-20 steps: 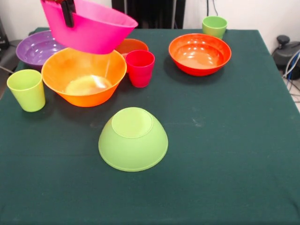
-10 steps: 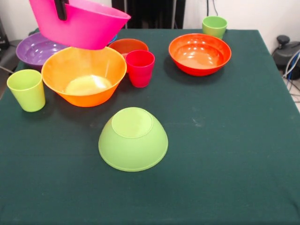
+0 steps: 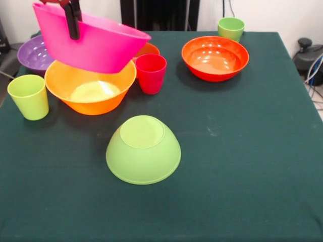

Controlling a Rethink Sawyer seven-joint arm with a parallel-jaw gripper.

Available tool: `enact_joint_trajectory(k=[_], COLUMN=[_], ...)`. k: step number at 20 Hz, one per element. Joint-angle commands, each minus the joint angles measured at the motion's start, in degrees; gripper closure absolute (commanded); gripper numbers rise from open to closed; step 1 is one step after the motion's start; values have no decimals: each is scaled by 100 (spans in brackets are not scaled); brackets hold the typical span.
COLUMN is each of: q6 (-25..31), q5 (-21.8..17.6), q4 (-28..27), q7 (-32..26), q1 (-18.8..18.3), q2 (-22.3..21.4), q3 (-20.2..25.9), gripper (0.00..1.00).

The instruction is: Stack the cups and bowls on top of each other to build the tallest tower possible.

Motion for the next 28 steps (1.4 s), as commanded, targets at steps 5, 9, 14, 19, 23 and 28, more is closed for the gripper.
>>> enact_joint_trajectory(k=[5,9,14,19,23,28], q6=[315,624,922,1219,1158,1326], q5=[-183,-191,-250,-244,-125,147], q4=[-1763,-2419,-3271,-3945,-4009,-3767], q7=[-1115,-1207,-1223,-1204,-1258,-1470], q1=[498,567,715,848,881,827], q2=[1030,1384,1883,2258,2451,2451], q3=[590,647,705,752,766,825], gripper=[100,100,100,100,100,100])
